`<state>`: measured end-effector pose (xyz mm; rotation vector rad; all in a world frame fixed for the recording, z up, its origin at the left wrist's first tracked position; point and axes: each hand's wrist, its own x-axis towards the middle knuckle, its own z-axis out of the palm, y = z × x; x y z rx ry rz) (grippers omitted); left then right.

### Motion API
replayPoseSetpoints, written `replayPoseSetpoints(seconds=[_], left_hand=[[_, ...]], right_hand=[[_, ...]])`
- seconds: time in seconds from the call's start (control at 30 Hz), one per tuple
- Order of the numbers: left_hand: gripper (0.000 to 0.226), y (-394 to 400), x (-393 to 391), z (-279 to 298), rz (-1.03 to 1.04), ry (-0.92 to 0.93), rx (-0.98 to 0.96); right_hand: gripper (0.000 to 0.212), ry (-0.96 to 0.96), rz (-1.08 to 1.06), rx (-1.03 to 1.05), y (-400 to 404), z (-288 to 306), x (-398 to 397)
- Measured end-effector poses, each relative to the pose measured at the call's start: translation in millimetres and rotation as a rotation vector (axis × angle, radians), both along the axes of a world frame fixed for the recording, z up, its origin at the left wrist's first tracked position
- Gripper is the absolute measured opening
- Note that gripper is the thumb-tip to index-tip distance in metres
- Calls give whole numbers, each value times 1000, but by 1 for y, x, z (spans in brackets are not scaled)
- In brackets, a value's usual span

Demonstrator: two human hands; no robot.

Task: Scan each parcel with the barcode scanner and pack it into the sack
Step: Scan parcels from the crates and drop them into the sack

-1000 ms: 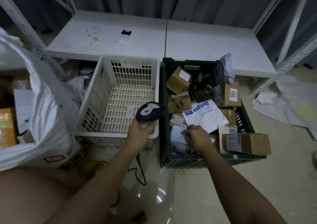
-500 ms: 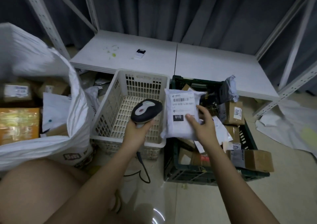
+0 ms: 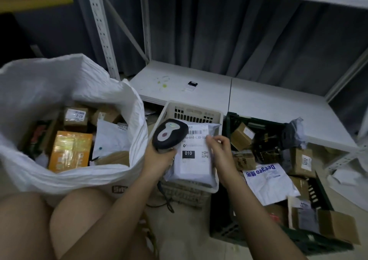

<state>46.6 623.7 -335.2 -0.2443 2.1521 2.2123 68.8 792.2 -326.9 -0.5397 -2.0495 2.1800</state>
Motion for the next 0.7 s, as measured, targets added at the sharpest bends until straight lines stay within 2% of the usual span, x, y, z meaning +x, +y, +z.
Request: replayPoseSetpoints(seconds=[0.1, 0.13, 0.23, 0.37, 0.47, 0.7], left_hand=[[57, 1, -8, 3, -47, 26, -59], [58, 1, -11, 5, -61, 35, -69], [59, 4, -16, 17, -71, 74, -44], [56, 5, -22, 36, -97, 88, 16], [52, 4, -27, 45, -147, 84, 9], [33, 8, -23, 52, -254, 44, -111]], right_hand=[[73, -27, 58, 65, 7, 12, -21], [77, -52, 99, 112, 10, 17, -24], [67, -124, 132, 115, 24, 31, -31], [40, -105, 39, 96, 42, 42, -31], [29, -110, -53, 94, 48, 38, -32], [37, -94, -42, 19, 53, 33, -32]])
